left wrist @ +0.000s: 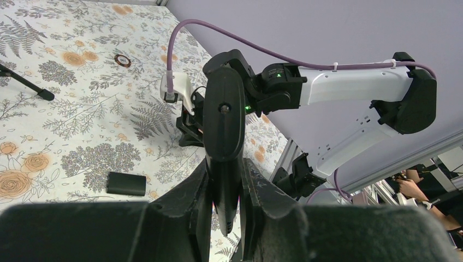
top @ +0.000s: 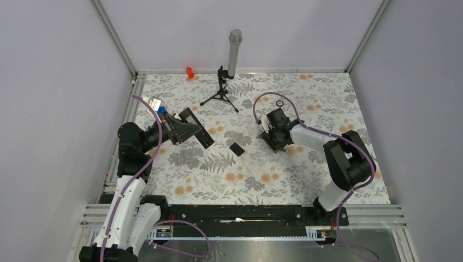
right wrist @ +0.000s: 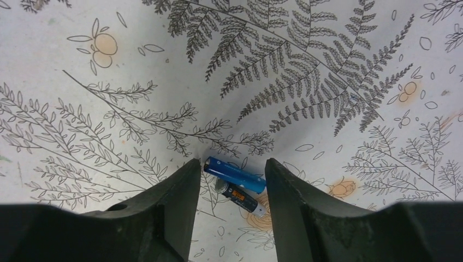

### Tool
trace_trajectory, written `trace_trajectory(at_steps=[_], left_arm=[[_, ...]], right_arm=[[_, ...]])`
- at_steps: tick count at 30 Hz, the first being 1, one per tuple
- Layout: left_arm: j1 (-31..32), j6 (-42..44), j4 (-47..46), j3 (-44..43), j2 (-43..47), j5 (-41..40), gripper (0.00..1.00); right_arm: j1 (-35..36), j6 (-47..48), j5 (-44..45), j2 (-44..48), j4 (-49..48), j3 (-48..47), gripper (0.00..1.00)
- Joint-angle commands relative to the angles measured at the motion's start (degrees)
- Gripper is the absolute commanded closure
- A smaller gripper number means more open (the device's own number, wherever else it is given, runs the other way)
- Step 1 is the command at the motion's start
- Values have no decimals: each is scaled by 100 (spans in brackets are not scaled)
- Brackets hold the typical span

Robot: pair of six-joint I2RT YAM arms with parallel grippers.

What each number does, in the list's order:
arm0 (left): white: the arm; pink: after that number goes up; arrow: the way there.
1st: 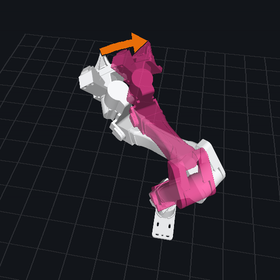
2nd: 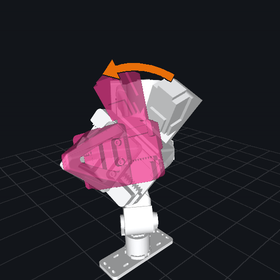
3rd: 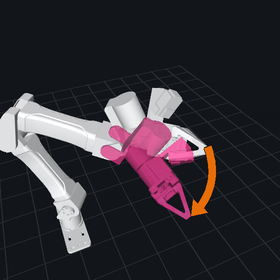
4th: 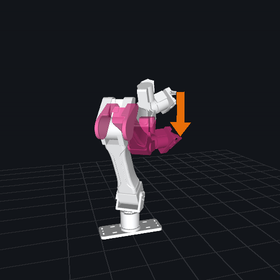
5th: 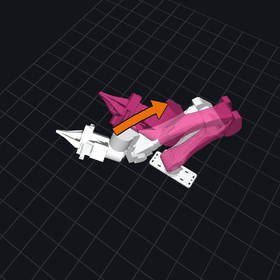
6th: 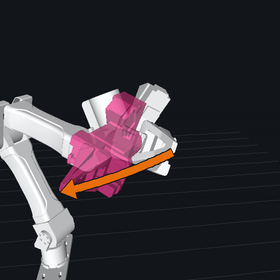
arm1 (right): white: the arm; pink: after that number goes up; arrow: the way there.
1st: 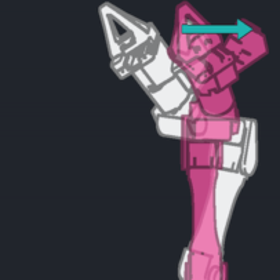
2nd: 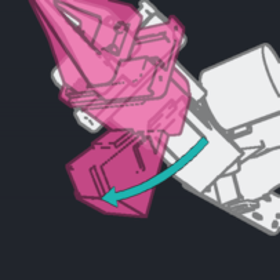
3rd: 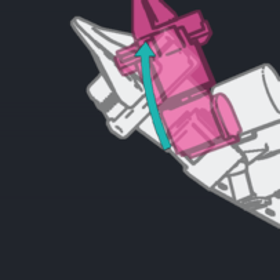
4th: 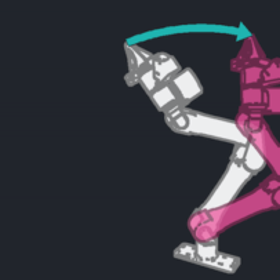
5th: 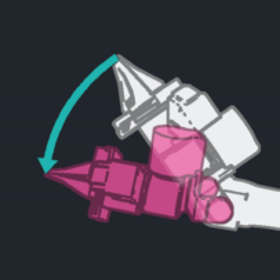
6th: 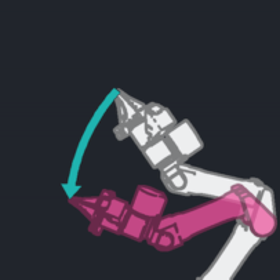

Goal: Load the batteries into the remote control

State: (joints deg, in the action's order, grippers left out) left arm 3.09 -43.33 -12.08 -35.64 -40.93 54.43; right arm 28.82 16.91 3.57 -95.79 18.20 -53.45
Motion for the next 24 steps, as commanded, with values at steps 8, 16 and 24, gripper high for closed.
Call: trace_trajectory(at_steps=[8,16,24], left_arm=[[-10,114,-87,-104,196,7,100],[-11,156,11,-93,250,-67,100],[-10,207,164,-119,207,-129,100]], right_arm=[[-158,-232,260,-260,-128,-211,66],[-298,-787,654,-358,-604,-251,53],[-358,-664,-188,-142,-175,-188,40]])
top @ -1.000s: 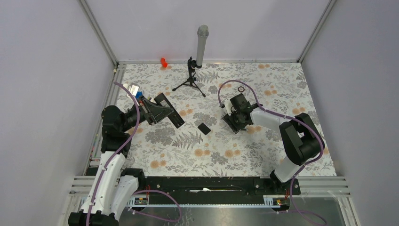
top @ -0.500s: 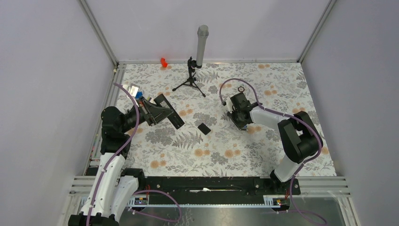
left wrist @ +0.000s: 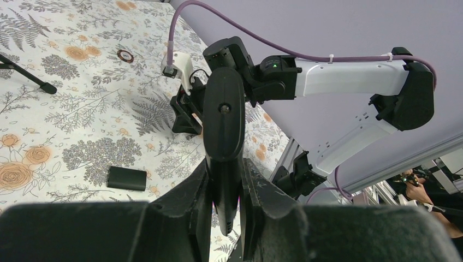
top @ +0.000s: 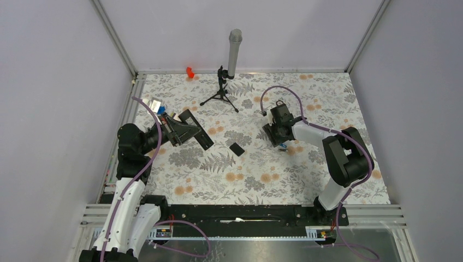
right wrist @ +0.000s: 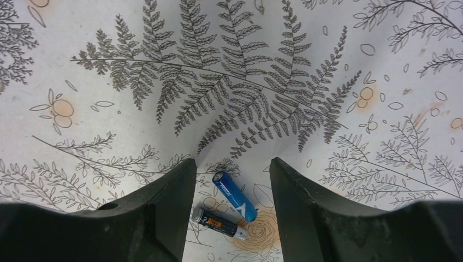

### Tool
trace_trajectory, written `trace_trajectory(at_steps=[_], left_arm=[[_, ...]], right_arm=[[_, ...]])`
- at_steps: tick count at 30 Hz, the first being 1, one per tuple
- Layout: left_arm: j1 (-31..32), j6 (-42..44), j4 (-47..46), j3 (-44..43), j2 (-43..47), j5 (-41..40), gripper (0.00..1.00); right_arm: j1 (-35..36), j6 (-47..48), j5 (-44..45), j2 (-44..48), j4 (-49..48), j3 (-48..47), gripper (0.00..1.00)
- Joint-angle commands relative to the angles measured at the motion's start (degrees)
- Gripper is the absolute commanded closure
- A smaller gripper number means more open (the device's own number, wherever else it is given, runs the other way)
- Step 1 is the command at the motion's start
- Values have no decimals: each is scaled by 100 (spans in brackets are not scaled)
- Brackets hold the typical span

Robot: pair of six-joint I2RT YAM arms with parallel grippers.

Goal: Load the batteries into the remote control

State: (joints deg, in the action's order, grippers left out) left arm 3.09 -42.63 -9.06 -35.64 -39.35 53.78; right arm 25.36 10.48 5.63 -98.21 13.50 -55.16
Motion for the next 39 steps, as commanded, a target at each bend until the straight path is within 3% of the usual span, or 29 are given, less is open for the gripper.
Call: trace_trajectory(at_steps=[1,6,15,22,29,35,39], left_arm=[[-10,133,-140,-132,36,-61,100],[-10,151,-91,-171,2,-9,100],[-10,225,97,-113,94,-27,100],[-10,238,143,-119,143,-53,100],[-10,229,143,-120,145,-62,100],[-10,210,144,-123,140,-85,100],[-10,182,167,-127,126,-157,100]], right_arm=[[-18,-20,-397,120,377,13,40],[-110,-74,-535,76,842,-58,49],[-216,-99,-213,-36,1138,-163,52],[-212,-166,-247,-146,772,-147,72],[-211,-312,-315,-331,494,-151,60],[-216,-373,-315,-421,566,-192,83],[-216,-453,28,-175,315,-201,87]])
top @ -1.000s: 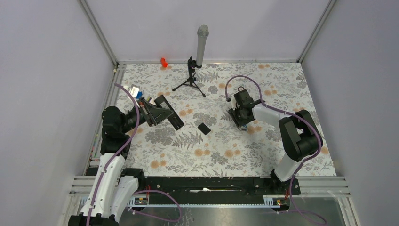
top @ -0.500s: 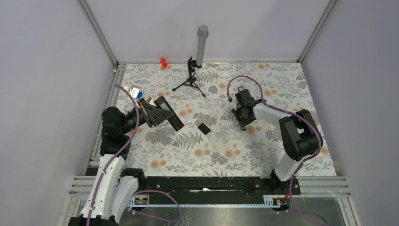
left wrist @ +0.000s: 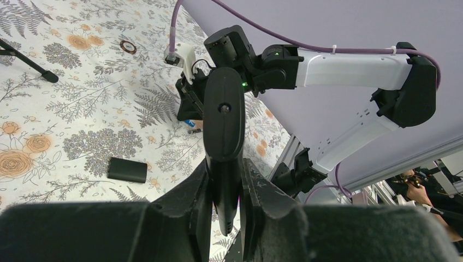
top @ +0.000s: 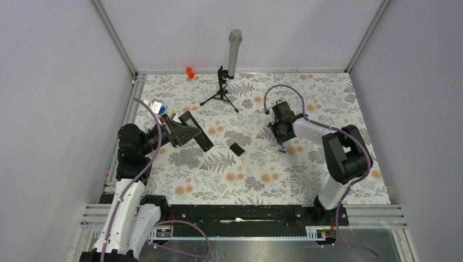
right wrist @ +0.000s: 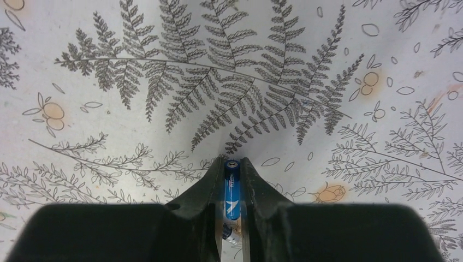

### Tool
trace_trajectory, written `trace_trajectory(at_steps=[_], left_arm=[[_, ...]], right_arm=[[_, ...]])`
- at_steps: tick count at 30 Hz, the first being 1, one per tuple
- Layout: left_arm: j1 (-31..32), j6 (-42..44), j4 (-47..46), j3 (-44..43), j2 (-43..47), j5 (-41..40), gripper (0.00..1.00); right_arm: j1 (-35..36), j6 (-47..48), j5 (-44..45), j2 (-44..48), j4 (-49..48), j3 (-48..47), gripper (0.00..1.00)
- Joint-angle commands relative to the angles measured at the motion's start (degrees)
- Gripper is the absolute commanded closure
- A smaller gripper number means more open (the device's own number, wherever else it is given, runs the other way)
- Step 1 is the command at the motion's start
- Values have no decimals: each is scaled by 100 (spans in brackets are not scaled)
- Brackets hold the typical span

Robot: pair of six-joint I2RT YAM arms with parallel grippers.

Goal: Load the batteries into the remote control

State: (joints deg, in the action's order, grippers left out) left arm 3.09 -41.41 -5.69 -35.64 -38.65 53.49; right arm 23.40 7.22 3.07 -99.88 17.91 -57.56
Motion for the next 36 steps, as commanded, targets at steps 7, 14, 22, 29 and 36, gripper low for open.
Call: trace_trajectory(at_steps=[7,14,22,29,36], left_arm=[[-4,-440,-647,47,-172,-288,100],[135,-1350,-1713,428,-549,-630,100],[482,-1697,-2089,536,-849,-1099,100],[523,-2175,-2361,655,-869,-1179,100],[526,-2504,-2668,646,-1091,-930,100]], right_arm=[[6,-852,-60,973,-975,29,90],[180,-2414,-1804,2272,-2723,462,92],[1383,-3253,-2312,2900,-3977,346,93],[2110,-3280,-2211,2862,-4521,137,93],[2704,-2722,-2069,2672,-4206,-188,93]])
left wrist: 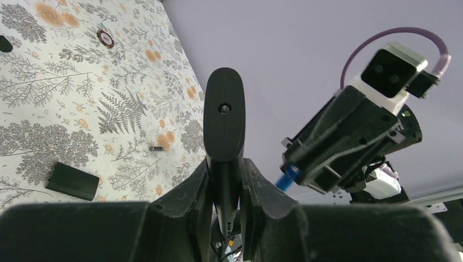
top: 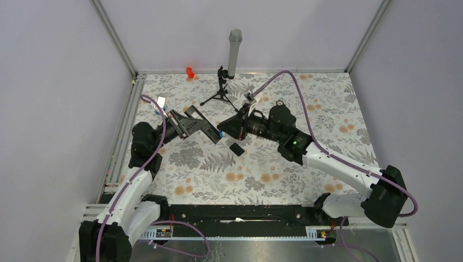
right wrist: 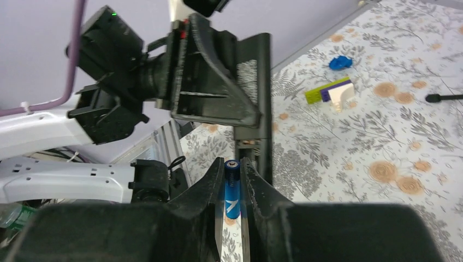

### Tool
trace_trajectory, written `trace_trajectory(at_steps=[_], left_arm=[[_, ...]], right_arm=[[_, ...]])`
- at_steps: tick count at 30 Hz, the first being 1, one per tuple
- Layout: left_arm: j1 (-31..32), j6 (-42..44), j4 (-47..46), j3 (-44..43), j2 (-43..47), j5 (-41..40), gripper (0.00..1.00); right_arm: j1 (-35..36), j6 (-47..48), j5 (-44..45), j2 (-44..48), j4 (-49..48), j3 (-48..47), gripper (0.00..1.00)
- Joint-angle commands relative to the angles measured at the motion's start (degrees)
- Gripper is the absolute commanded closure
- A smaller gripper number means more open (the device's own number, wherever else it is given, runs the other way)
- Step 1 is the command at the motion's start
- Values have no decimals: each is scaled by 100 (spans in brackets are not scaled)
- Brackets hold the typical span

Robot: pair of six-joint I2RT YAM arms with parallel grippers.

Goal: Load the batteries into the remote control

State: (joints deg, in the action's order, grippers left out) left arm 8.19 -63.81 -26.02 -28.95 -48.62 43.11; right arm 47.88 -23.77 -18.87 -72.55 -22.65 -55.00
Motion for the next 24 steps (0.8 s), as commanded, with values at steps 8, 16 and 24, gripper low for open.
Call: trace_trajectory(at_steps=[8,16,24], left_arm=[[16,-419,-858,-56,-280,385,100],[16,-470,-1049,-65,-354,619,100],[16,-647,-1373,-2,-416,660,100]], right_arm=[[616,948,402,-210,-82,-531,91],[663,1288,513,-358,49,-632,90],[696,1312,473,-435,50,-602,89]])
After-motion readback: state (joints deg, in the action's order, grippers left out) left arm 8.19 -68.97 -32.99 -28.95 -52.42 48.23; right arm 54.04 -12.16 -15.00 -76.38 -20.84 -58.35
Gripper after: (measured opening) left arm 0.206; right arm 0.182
